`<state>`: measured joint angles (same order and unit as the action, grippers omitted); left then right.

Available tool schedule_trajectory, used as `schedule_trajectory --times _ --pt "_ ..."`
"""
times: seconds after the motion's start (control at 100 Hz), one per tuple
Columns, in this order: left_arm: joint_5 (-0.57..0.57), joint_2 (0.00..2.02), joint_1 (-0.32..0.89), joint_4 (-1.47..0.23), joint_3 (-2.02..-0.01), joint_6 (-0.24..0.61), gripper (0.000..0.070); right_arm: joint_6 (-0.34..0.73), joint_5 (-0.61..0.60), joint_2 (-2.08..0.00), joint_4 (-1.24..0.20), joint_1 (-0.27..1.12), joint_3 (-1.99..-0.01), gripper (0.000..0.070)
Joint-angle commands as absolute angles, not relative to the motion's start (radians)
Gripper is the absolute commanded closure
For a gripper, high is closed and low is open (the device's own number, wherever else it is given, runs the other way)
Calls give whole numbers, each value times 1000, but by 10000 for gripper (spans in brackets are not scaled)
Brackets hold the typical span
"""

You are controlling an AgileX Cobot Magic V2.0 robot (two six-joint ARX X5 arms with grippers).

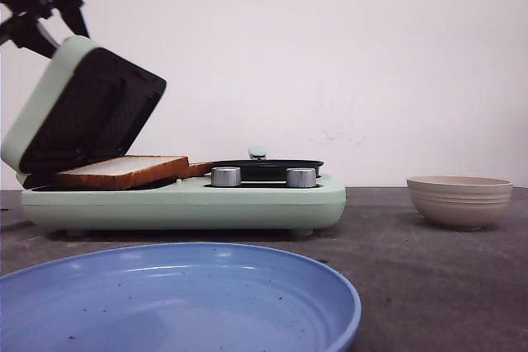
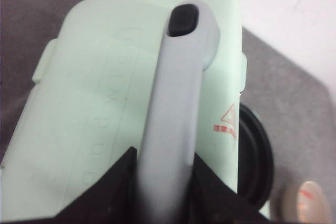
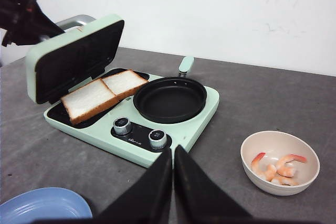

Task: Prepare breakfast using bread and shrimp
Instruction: 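Swing the lid down over the bread with the left gripper and release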

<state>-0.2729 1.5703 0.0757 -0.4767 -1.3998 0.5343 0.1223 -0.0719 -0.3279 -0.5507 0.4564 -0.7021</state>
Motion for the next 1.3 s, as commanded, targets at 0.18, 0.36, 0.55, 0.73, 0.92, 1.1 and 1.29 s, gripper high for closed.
schedule_trajectory --times 0.18,0.36,0.55,0.73,0.92,1.1,1.29 --pt "-201 1681 167 -476 -1402 479 688 134 -71 -331 -567 459 -706 700" --pt "-201 1747 217 -478 -1402 479 683 134 -72 -331 -577 459 -706 700" --pt "-201 1782 243 -478 -1402 477 615 135 -78 -331 -588 459 -706 700" --pt "-203 1778 243 -486 -1402 445 221 134 -78 -331 -588 459 -706 700" --pt "-203 1742 242 -516 -1402 430 131 131 -78 -331 -585 459 -706 700" --pt "-202 1664 243 -506 -1402 431 133 130 -78 -332 -585 459 -706 700" --pt "-180 1531 245 -519 -1402 439 150 131 -78 -332 -594 459 -706 700"
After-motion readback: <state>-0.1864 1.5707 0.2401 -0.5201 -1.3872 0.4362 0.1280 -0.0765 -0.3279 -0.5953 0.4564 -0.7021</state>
